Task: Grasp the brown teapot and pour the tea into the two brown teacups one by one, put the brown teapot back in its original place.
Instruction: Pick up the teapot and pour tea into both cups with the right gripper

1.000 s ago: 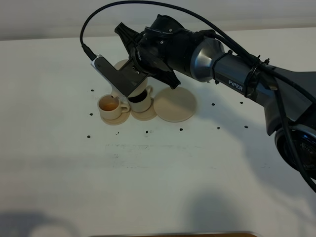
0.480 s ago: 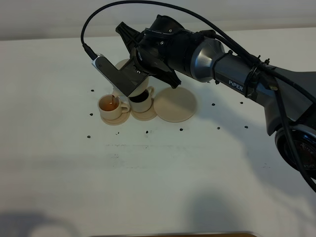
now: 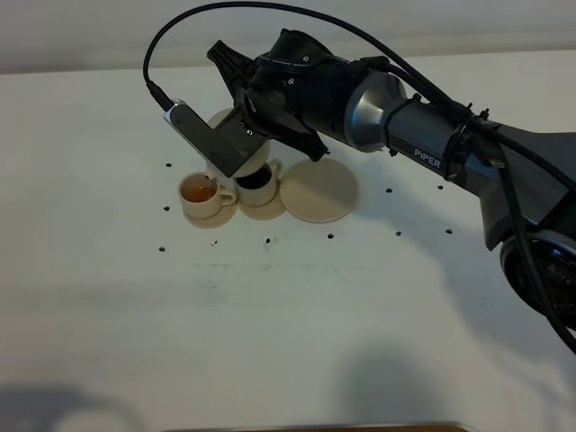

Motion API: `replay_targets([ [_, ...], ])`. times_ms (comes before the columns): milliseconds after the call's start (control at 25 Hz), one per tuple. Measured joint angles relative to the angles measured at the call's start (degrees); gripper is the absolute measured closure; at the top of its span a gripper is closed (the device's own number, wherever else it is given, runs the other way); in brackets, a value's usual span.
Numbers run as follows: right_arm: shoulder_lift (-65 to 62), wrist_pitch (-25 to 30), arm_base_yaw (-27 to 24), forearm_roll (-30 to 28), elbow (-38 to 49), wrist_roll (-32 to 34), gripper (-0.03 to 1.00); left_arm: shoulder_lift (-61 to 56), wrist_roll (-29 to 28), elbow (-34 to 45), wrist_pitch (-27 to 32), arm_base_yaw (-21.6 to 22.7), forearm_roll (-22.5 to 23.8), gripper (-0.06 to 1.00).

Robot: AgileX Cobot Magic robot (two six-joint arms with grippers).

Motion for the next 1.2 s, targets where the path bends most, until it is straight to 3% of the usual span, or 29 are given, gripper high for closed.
replay_targets([
  [1200,-0.7,0.6,1.3,-3.3,0.1,2.5,0.88,0.0,0.0,0.0,0.0,0.0,0.0,0.47],
])
